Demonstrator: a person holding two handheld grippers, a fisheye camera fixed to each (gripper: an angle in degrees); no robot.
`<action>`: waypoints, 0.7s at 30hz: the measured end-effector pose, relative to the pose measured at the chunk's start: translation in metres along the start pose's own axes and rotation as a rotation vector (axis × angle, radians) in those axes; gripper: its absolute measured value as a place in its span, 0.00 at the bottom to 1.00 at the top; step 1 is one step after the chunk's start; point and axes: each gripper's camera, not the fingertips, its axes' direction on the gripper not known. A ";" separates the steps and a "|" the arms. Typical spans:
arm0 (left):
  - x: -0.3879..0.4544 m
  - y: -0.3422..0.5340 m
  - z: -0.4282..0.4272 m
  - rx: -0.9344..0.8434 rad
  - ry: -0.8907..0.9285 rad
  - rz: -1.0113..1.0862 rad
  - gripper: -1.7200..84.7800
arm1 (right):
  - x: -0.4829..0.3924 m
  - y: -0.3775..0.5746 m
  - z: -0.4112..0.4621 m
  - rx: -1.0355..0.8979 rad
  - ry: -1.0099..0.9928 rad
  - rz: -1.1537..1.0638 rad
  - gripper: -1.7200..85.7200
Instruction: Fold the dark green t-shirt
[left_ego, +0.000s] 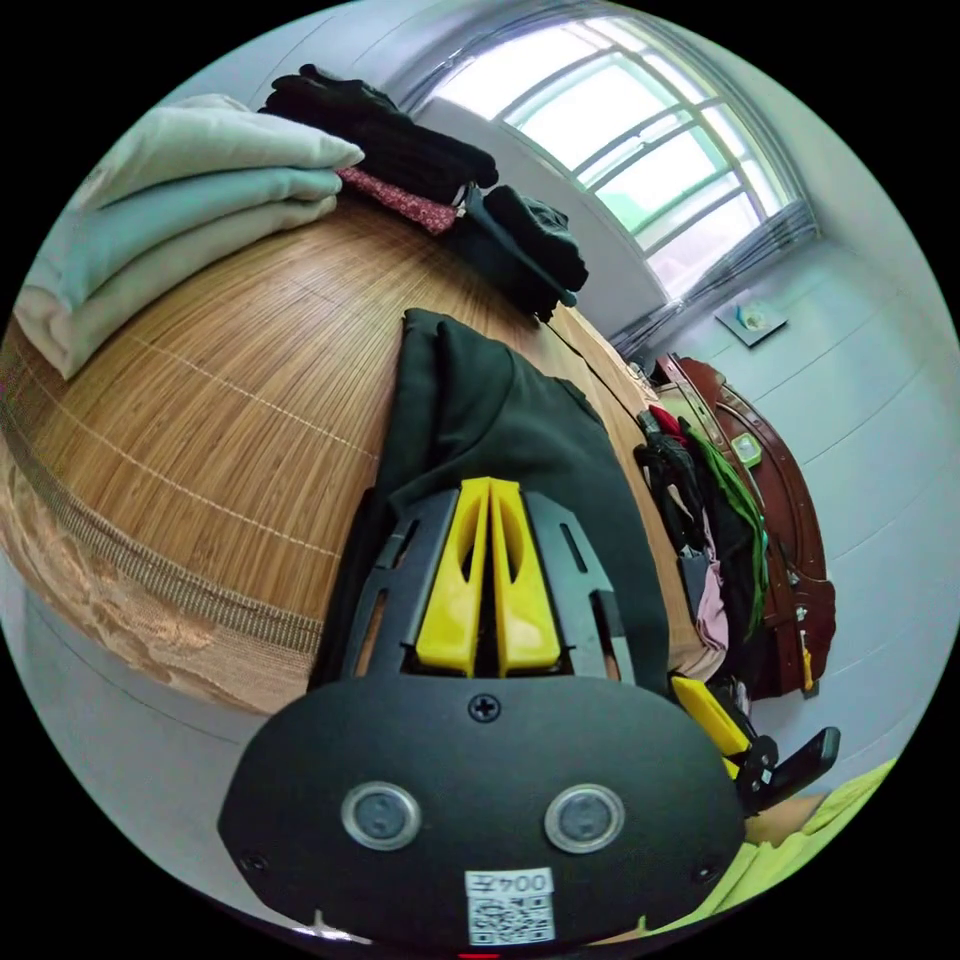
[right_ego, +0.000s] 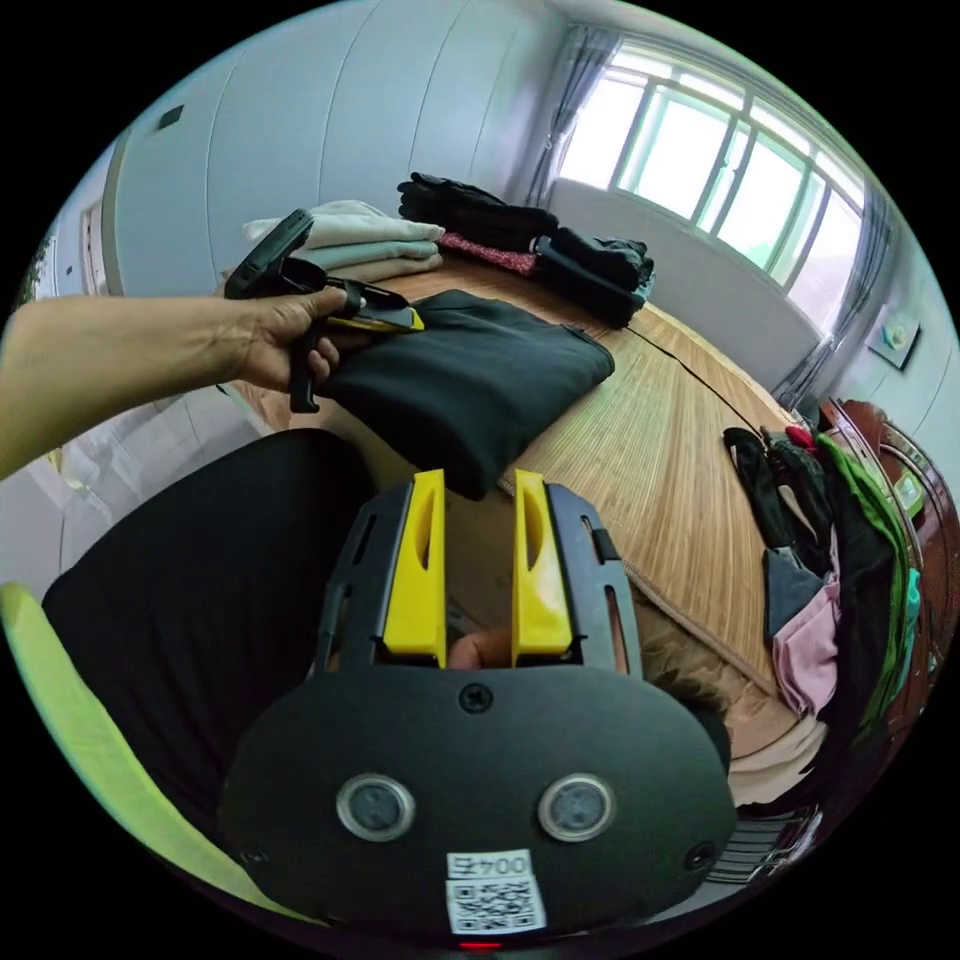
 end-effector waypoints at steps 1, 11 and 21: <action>-0.003 0.002 0.001 0.014 0.023 -0.011 0.03 | -0.003 -0.001 0.000 0.001 0.009 -0.011 0.14; -0.007 0.011 0.011 0.073 0.104 -0.024 0.02 | -0.021 0.020 0.003 -0.063 0.034 -0.057 0.06; 0.054 -0.004 -0.041 0.258 0.138 0.003 0.02 | 0.042 0.025 -0.063 0.134 -0.052 0.160 0.08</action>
